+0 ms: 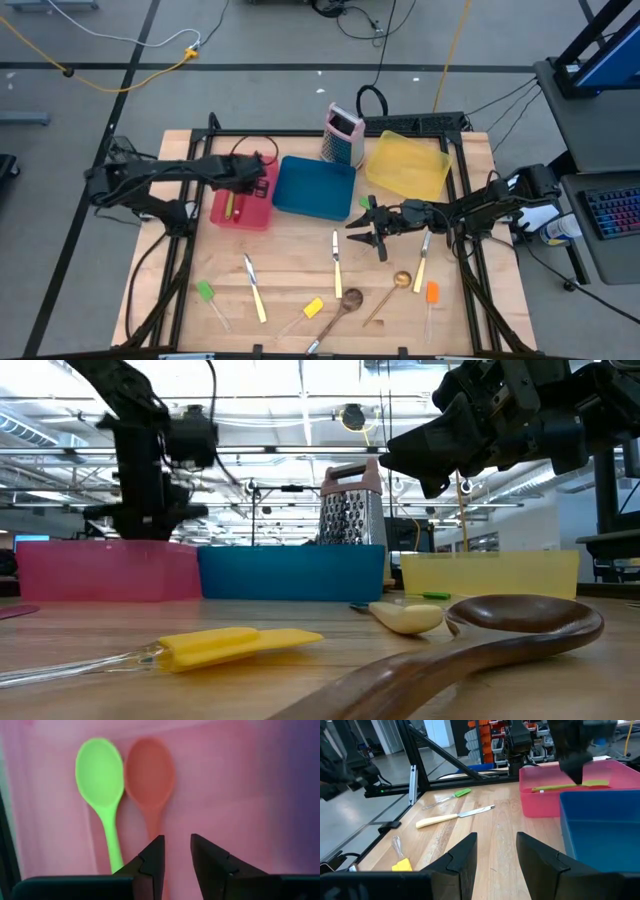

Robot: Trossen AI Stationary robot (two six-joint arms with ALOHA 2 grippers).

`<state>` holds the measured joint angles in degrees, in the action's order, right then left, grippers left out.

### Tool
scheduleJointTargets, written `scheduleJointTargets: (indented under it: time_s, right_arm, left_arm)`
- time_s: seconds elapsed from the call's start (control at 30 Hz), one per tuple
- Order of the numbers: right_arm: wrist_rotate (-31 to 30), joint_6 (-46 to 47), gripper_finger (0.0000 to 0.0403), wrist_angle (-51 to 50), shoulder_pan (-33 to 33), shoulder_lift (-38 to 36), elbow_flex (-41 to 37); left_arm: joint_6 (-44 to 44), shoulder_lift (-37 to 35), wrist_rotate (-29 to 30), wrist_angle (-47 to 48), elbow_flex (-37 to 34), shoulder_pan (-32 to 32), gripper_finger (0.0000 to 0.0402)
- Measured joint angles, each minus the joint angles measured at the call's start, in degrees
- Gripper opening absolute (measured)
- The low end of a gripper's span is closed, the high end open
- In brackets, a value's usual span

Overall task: Pick & Place Kitchen Items
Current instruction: Put the brown spoon into the red bin

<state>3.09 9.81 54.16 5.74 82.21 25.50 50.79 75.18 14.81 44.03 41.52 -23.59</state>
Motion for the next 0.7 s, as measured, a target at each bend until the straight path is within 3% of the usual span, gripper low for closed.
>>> scheduleJointTargets:
  time_s: [0.17, 0.33, 0.57, 0.7]
  right_arm:
    - [0.02, 1.44, 0.0130, -1.67, 1.19, -0.02, -0.04]
    - [0.02, -0.50, 0.0130, 1.28, 1.88, -0.02, -0.04]
    - [0.48, -8.58, 0.0130, 12.18, 1.78, -0.04, -0.02]
    - [6.70, -6.47, 0.0130, 13.39, 3.77, -0.04, -0.02]
  left_arm:
    - [-0.80, -7.88, 1.35, 0.72, 0.02, 4.05, 0.0099]
    - [-5.28, -13.10, 1.72, -1.64, 0.02, 12.62, 0.0099]
    - [-11.76, -14.58, 6.00, -13.21, 0.02, 26.30, 0.0099]
    - [-16.79, -14.36, 9.15, -19.82, 0.03, 31.35, 0.0099]
